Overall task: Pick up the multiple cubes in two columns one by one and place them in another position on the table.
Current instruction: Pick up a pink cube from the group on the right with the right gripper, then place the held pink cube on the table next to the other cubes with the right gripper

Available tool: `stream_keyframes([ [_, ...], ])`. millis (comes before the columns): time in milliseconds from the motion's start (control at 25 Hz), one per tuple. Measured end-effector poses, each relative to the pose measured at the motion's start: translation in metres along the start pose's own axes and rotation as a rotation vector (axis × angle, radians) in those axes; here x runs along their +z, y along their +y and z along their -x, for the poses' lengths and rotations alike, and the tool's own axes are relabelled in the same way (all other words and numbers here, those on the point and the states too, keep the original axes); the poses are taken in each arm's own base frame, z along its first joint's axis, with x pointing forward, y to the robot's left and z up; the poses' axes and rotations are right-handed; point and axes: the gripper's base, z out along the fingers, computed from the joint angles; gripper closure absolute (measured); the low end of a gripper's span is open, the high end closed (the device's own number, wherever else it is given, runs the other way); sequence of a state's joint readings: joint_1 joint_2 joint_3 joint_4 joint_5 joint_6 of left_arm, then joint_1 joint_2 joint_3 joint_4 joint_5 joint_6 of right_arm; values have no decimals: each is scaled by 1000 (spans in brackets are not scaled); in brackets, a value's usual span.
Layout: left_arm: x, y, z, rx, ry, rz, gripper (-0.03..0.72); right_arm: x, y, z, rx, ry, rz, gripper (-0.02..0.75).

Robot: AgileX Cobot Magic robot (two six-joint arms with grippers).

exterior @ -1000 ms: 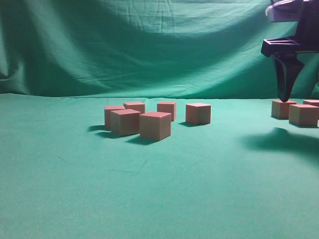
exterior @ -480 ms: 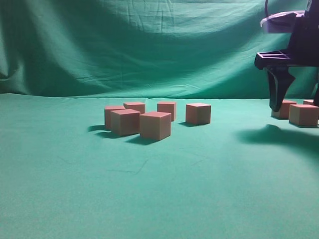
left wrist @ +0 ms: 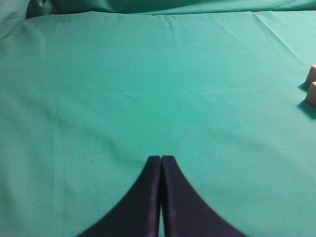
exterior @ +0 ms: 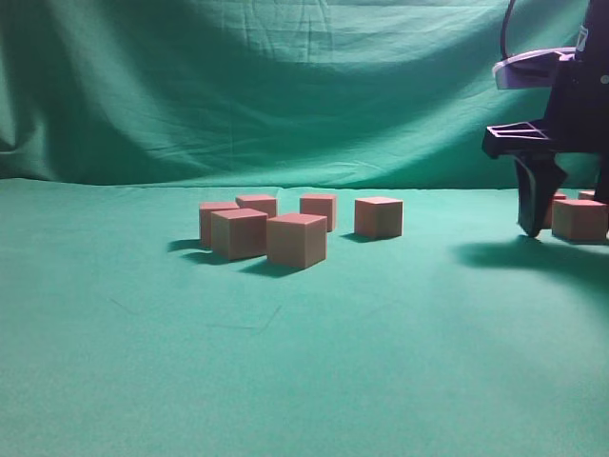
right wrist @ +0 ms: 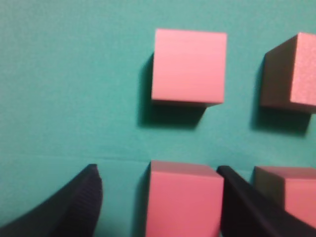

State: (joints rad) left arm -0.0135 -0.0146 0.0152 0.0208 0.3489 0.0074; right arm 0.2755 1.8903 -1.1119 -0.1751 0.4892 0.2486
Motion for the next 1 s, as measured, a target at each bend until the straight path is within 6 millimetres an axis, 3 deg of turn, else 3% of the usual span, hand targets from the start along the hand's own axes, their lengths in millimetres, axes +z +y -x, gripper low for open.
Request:
stream_keyframes([
  [120,0,0,0,0,0,0,688,0,0,0,0,0,0,470],
  [160,0,0,0,0,0,0,688,0,0,0,0,-2,0,491],
  [400,0,0,0,0,0,0,688,-8,-1,3,2,-9,-2,484],
  [640,0,0,0,0,0,0,688,-77,15,17,-33,-107,16,484],
  [800,0,0,0,0,0,0,688,-118,42,6,-111,-120,50,484],
  [1000,0,0,0,0,0,0,688,-141,84,-18,-249,-64,92,484],
])
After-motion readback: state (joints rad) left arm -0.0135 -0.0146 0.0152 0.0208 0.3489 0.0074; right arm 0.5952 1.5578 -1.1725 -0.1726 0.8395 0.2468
